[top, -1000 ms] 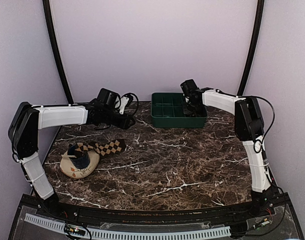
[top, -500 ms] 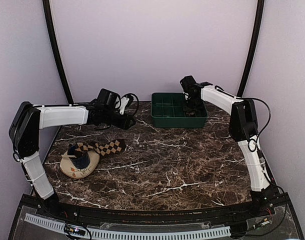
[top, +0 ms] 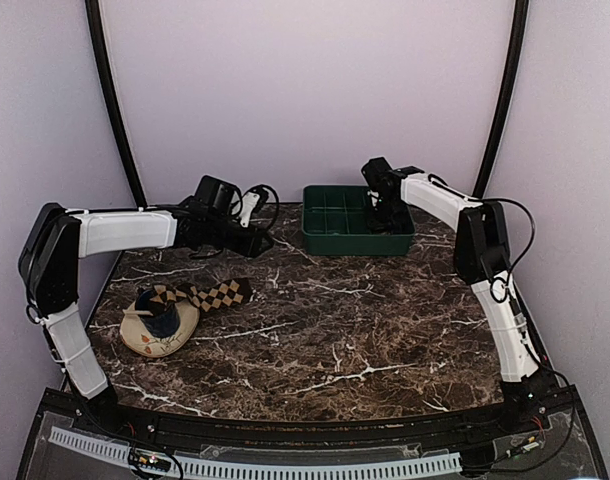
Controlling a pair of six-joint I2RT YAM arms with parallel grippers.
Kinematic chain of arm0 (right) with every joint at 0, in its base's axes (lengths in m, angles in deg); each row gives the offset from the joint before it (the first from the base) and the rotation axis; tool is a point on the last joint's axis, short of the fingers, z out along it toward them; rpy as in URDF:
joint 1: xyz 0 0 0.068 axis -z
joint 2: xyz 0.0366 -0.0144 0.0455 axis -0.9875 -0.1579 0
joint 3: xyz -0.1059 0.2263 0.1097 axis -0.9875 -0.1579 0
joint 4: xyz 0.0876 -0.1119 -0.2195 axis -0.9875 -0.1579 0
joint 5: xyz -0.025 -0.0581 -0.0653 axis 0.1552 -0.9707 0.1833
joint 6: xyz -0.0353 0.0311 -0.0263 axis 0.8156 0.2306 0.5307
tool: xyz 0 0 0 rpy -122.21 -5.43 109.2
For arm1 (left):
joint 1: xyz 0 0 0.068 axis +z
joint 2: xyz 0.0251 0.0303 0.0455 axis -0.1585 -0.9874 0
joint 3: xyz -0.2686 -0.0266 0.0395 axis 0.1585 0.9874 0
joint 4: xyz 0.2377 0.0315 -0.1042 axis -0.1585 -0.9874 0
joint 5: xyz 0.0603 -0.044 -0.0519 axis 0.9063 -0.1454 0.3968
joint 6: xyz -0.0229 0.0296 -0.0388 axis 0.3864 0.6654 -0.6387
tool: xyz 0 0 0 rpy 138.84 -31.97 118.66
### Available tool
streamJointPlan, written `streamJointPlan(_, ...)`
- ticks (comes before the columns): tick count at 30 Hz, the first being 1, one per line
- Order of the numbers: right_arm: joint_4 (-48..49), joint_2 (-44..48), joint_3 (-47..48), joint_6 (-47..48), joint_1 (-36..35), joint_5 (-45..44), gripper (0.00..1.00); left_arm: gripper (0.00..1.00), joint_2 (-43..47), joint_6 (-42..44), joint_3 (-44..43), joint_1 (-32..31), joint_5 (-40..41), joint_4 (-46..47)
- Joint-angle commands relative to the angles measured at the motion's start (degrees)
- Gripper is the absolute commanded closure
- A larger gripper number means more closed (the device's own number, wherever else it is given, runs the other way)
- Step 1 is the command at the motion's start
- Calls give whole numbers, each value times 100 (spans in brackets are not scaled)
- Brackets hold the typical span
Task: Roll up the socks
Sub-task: Place the sock in the storage box.
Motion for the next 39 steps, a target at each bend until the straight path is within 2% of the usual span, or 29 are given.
streamJointPlan(1,-476,-375,267,-54,89,232,100,61,-49,-22,-179,46,-146,-42)
streamJointPlan(13,-379,-559,326,-118,157,326,99,61,-143,11,-235,51,-152,-94)
streamJointPlan(16,-72,-268,133,-122,157,336,77,61,-152,12,-235,50,-150,-97)
streamJointPlan(20,228,118,-74,-158,155,257,61,61,-161,5,-235,52,-150,-97)
streamJointPlan(23,225,219,7,-152,166,293,55,61,-161,-13,-241,46,-176,-99)
streamJointPlan(39,506,687,-375,-140,166,378,48,61,-34,-56,-284,51,-158,-176)
